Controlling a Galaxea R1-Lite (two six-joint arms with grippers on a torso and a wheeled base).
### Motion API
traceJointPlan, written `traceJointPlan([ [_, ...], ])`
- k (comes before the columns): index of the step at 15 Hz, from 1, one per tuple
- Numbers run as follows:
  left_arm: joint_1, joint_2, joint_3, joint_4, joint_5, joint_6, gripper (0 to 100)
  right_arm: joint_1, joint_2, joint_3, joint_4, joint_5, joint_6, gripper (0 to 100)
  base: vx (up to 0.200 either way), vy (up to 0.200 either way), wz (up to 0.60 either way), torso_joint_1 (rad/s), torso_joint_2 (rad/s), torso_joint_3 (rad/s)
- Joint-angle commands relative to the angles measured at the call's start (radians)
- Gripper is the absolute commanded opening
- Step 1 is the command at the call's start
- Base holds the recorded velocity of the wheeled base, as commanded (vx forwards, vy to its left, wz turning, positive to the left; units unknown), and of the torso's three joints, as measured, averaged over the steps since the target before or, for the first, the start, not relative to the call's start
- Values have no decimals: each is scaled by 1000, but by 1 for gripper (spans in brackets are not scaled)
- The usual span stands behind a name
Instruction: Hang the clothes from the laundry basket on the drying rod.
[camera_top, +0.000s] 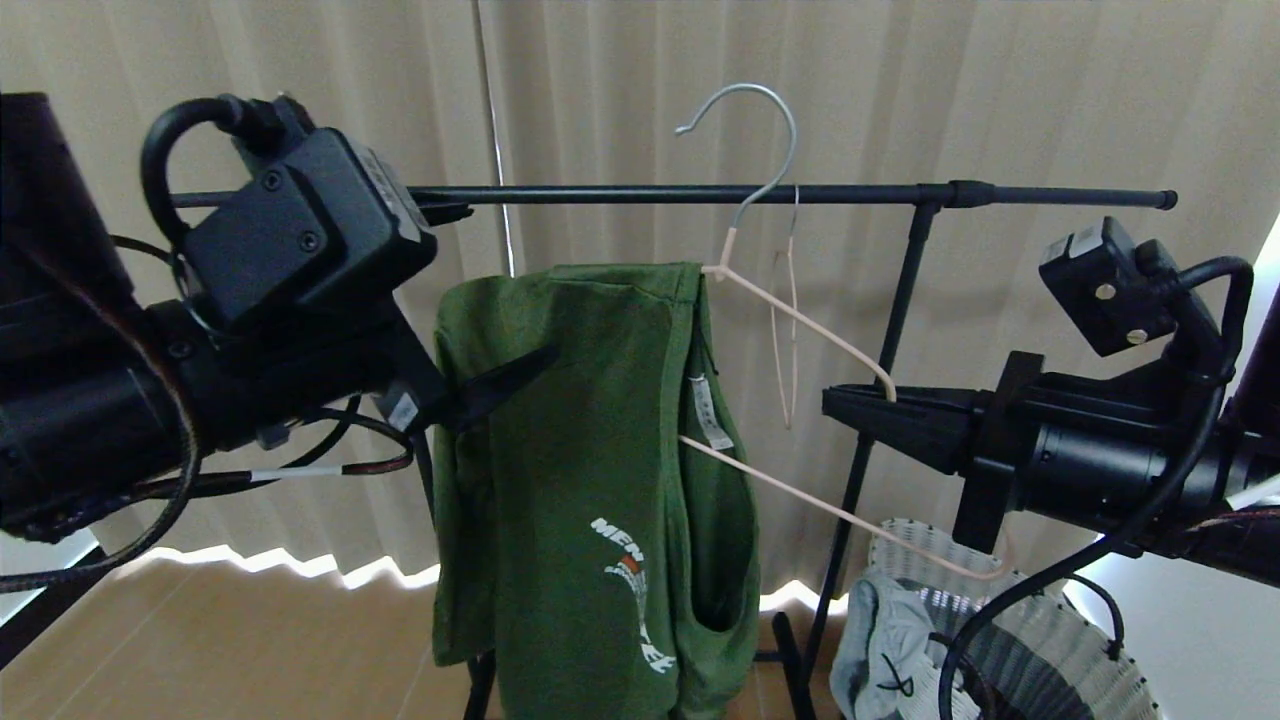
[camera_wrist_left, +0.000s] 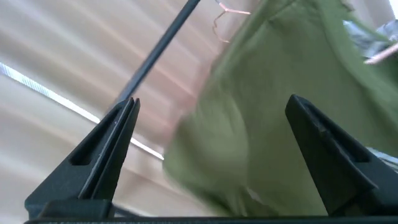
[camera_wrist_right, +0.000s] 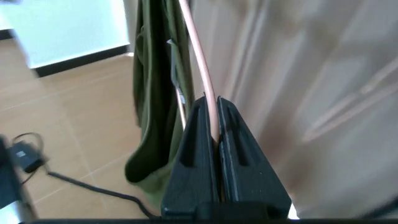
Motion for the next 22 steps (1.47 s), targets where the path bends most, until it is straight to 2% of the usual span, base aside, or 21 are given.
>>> traceJointPlan([
  [1,-2,81,-51,0,-9,33,100,4,1,2,-1,13,-8,0,0,0,0,0,0,0],
  [7,0,121,-77,0,-9,38,100,21,-7,8,-3,54,-28,0,0,0,0,0,0,0],
  [8,0,121,-77,0,-9,38,0,23,-7,6,-3,54,-28,0,0,0,0,0,0,0],
  [22,5,124,-59,-1,-3,32,0,30,-22,0,-4,51,-29,0,0,0,0,0,0,0],
])
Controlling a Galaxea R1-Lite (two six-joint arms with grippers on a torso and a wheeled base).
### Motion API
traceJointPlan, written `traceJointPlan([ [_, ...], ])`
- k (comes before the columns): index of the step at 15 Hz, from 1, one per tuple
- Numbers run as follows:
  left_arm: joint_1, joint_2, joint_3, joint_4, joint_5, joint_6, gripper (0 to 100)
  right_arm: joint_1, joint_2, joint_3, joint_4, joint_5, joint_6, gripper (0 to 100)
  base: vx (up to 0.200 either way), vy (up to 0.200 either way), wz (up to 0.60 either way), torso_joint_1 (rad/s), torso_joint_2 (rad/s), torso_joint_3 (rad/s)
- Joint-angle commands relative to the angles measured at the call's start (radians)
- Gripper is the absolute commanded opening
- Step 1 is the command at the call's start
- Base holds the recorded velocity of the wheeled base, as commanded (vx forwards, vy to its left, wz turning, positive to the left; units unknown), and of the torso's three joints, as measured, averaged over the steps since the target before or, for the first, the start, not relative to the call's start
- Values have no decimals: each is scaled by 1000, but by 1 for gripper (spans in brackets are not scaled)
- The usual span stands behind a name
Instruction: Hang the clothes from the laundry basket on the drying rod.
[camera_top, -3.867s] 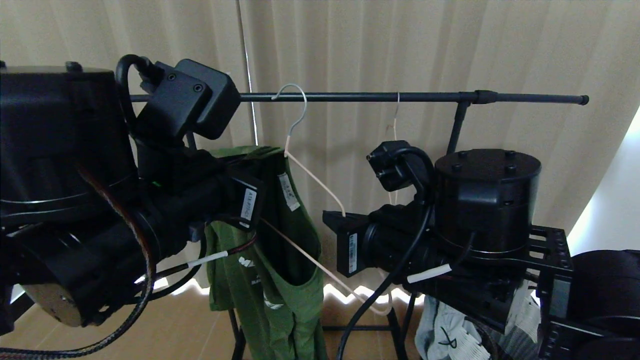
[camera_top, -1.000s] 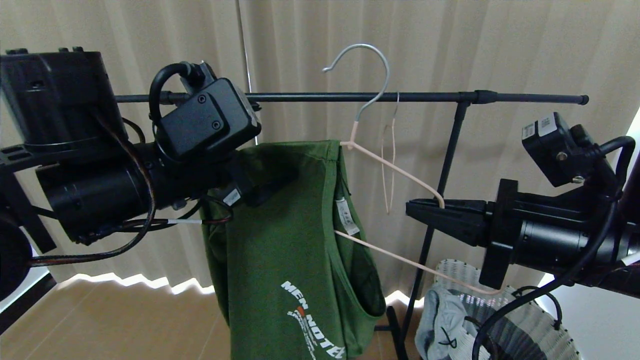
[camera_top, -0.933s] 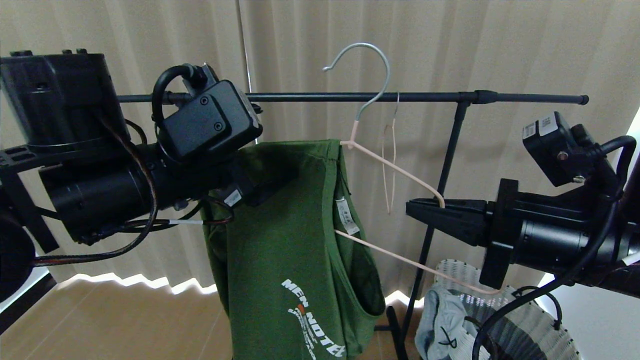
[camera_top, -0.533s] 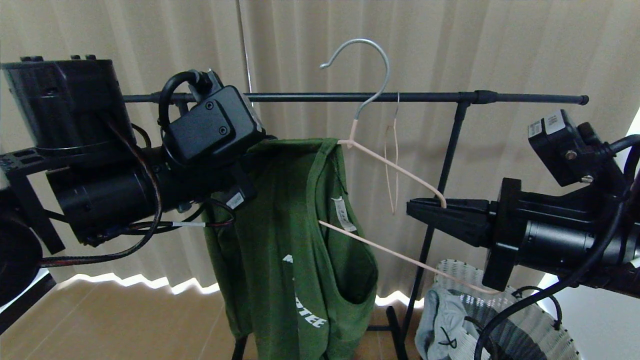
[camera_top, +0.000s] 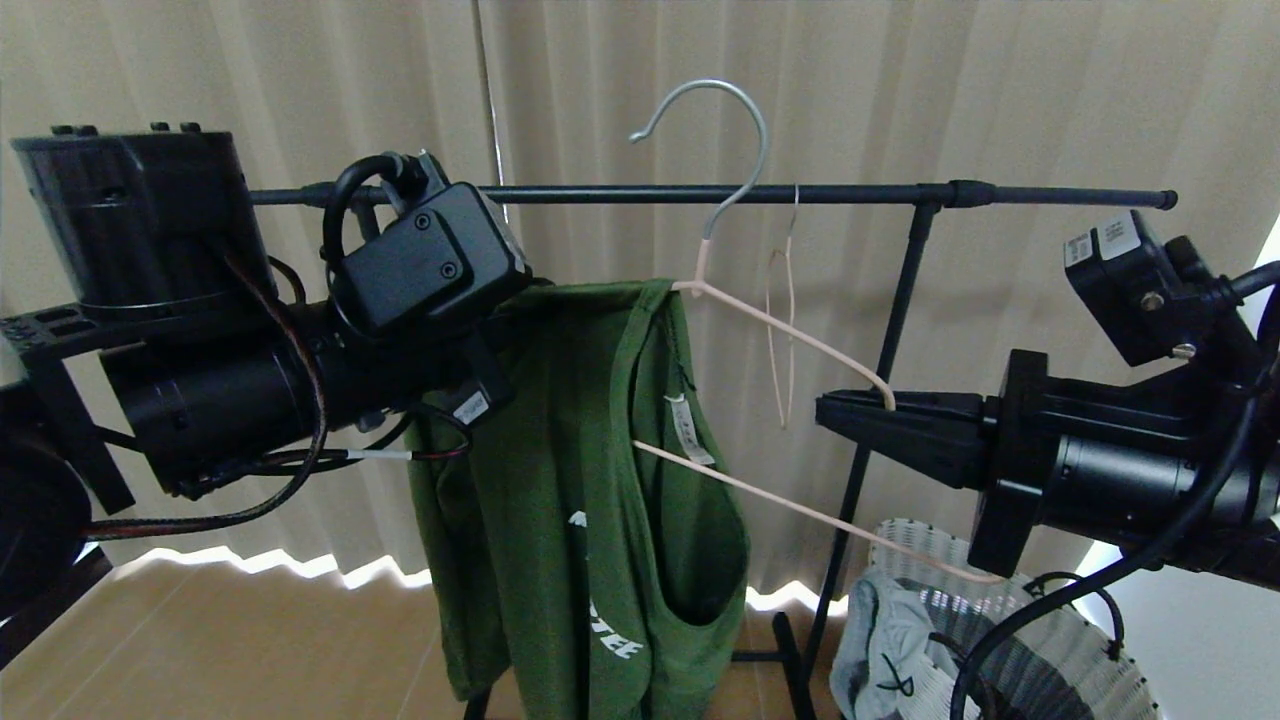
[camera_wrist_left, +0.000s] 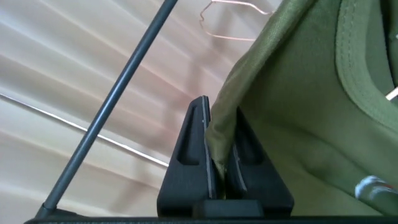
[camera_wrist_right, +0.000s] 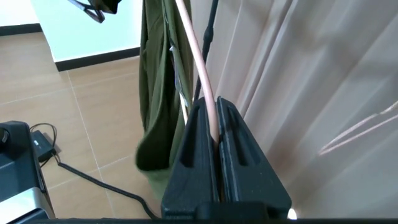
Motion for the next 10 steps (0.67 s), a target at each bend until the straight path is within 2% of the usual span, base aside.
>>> traceJointPlan([
  [1,0,-3,7,1,0,0,0,0,0,1,-1,0,0,0,0,0,0,0,0,0],
  [2,0,-3,12,1,0,0,0,0,0,1,-2,-1,0,100,0,0,0,0,0,0],
  [4,2,-2,13,1,7,-1,0,-3,0,2,-2,-4,-2,100,0,0,0,0,0,0],
  [8,22,-5,41,-1,157,-8,0,-72,-22,7,-4,-46,-82,100,0,0,0,0,0,0],
  [10,20,-10,58,-7,232,-61,0,-74,-42,10,-4,-103,-83,100,0,0,0,0,0,0],
])
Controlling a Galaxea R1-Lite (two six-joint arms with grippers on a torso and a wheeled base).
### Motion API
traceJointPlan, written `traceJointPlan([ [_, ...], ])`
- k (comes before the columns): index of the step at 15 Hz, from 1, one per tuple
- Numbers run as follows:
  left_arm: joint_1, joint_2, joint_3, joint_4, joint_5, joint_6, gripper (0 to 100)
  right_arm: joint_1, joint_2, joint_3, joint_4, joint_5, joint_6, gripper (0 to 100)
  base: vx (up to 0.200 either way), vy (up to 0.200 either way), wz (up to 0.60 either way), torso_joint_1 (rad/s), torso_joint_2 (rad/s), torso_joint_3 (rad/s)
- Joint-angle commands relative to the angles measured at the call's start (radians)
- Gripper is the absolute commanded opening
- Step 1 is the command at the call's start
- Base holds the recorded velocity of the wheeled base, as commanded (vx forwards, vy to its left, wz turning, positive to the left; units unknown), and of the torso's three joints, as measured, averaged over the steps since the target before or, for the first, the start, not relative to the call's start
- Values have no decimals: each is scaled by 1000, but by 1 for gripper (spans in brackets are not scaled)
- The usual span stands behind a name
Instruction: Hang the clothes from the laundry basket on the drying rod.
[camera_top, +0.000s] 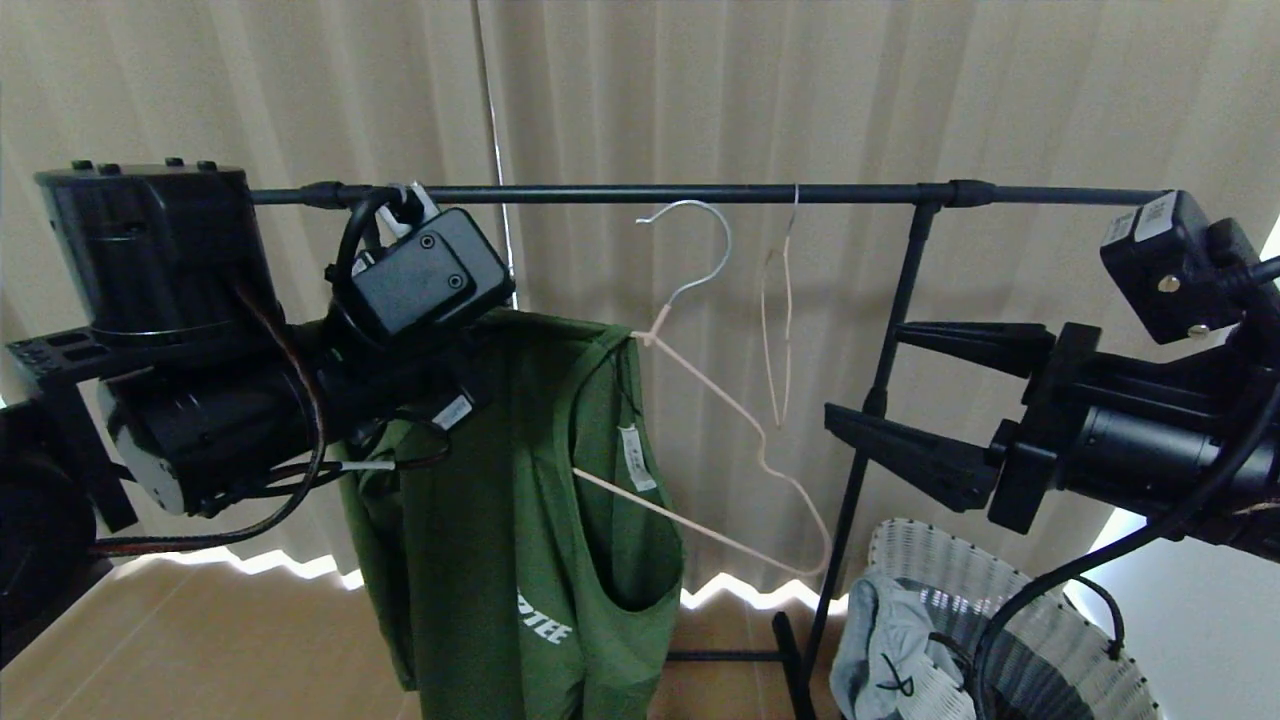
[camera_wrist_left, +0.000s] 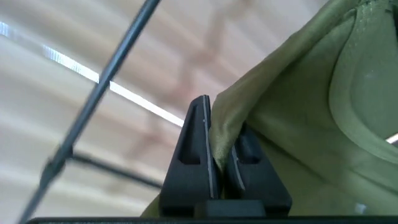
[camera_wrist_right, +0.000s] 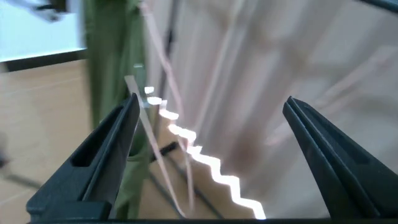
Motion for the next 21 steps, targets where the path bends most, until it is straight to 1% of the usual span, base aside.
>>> traceJointPlan([
  [1,0,-4,16,-18,33,-40,0,-7,-22,2,1,-37,-1,100,0,0,0,0,0,0],
  [2,-3,-1,24,-54,95,-78,0,-8,-28,1,1,-79,-1,100,0,0,0,0,0,0],
  [3,-3,-1,27,-64,119,-86,0,-10,-31,1,1,-89,-1,100,0,0,0,0,0,0],
  [4,-6,0,39,-92,173,-102,0,-17,-43,7,2,-107,-1,100,0,0,0,0,0,0],
  [5,-8,0,50,-112,199,-119,0,-24,-46,13,2,-122,-1,100,0,0,0,0,0,0],
  [6,-8,0,50,-113,202,-121,0,-25,-46,15,2,-124,-1,100,0,0,0,0,0,0],
  [7,-9,0,53,-139,270,-150,0,-33,-54,35,4,-150,-1,100,0,0,0,0,0,0],
  [8,-11,3,50,-158,302,-179,0,-33,-54,55,4,-161,-2,100,0,0,0,0,0,0],
  [10,-46,17,39,-216,309,-260,0,-19,-42,98,2,-170,-1,100,0,0,0,0,0,0],
  [11,-61,25,32,-236,311,-293,0,10,-25,96,1,-168,4,100,0,0,0,0,0,0],
  [12,-72,28,21,-239,311,-311,0,30,-5,90,1,-168,12,100,0,0,0,0,0,0],
  [14,-75,28,7,-239,309,-328,0,39,14,87,-1,-168,33,100,0,0,0,0,0,0],
  [15,-81,28,-5,-239,309,-345,0,79,31,78,-2,-168,67,100,0,0,0,0,0,0],
  [16,-95,36,-22,-239,309,-375,0,125,57,59,-4,-170,127,100,0,0,0,0,0,0],
  [17,-107,42,-33,-239,311,-397,0,147,77,45,-18,-170,144,100,0,0,0,0,0,0],
  [18,-118,43,-37,-239,311,-417,0,156,106,36,-51,-172,144,100,0,0,0,0,0,0],
  [20,-133,46,-43,-239,311,-428,0,159,162,25,-122,-178,142,100,0,0,0,0,0,0],
  [21,-140,43,-50,-239,311,-429,0,173,215,7,-160,-218,142,100,0,0,0,0,0,0],
])
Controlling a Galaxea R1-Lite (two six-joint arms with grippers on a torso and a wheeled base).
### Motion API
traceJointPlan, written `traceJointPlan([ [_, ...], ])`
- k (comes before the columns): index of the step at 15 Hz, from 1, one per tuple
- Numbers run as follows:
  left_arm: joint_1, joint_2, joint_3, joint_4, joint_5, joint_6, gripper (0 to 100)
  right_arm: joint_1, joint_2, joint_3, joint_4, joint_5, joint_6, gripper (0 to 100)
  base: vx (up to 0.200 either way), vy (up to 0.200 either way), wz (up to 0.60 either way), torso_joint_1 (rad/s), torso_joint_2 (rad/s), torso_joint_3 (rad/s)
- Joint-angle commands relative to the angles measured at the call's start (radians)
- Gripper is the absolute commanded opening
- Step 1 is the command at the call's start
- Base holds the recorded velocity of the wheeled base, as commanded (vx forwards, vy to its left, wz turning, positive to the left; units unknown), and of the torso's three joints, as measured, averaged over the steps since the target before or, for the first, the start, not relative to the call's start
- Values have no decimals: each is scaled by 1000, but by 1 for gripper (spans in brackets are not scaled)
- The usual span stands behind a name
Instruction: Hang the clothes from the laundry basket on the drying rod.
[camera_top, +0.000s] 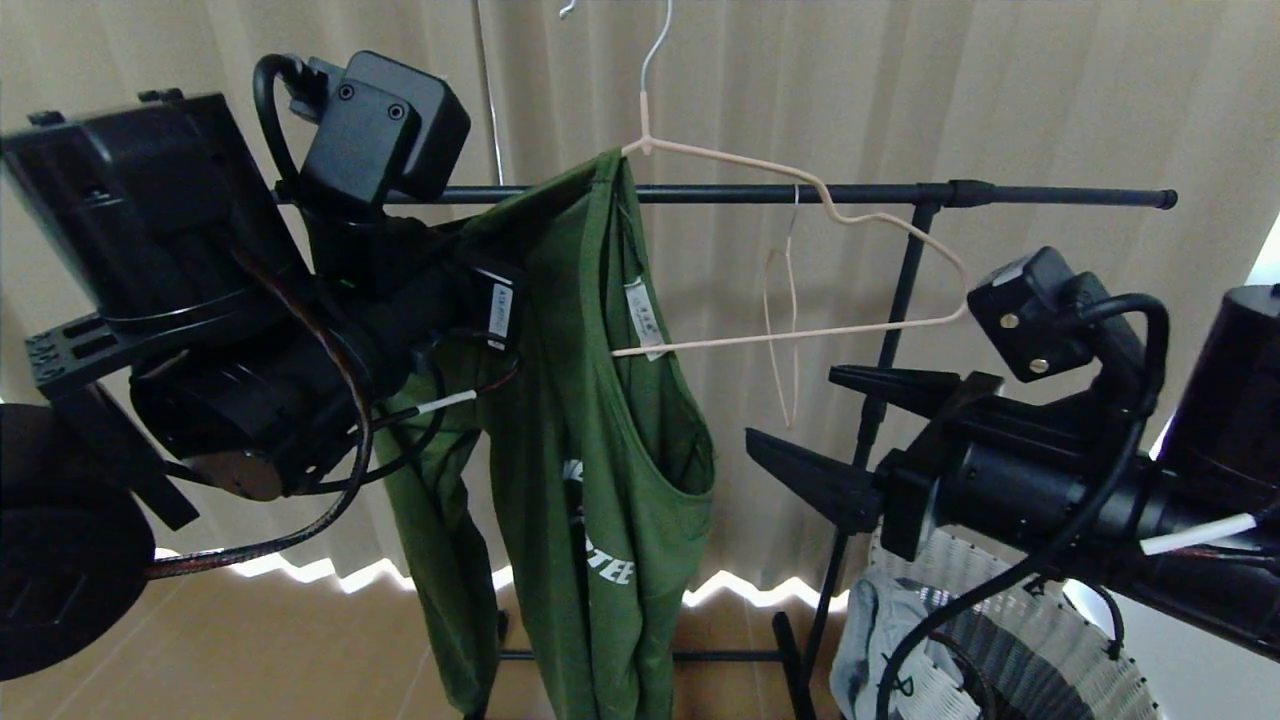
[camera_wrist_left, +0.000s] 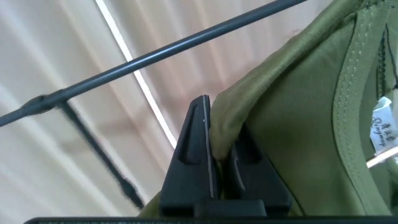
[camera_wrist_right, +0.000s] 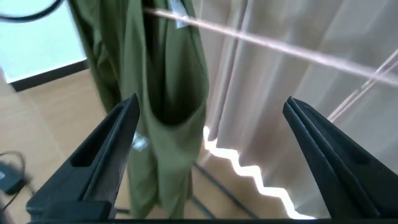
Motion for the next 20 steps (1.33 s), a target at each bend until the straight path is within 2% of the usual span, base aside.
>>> traceJointPlan([
  [1,-9,1,-8,-1,1,-1,0,24,122,-41,-43,-52,0,100,0,0,0,0,0,0],
  [3,-13,1,-20,-2,1,-1,0,24,182,-73,-64,-86,0,100,0,0,0,0,0,0],
  [7,-13,0,-25,-2,1,-19,0,24,246,-72,-92,-107,-2,100,0,0,0,0,0,0],
  [12,-9,-11,-23,-1,2,-21,0,5,252,-30,-89,-216,-10,100,0,0,0,0,0,0],
  [14,-2,-18,-19,-1,11,-18,0,-54,203,22,-89,-236,-37,100,0,0,0,0,0,0],
  [16,-2,-23,-9,-1,39,-7,0,-164,120,68,-86,-236,-74,100,0,0,0,0,0,0],
  [18,0,-43,37,-1,40,42,0,-258,81,57,-78,-234,-82,100,0,0,0,0,0,0],
  [19,0,-43,37,-1,40,42,0,-258,81,57,-78,-234,-82,100,0,0,0,0,0,0],
  [20,7,-71,98,-1,40,108,0,-316,67,30,-77,-233,-83,100,0,0,0,0,0,0],
])
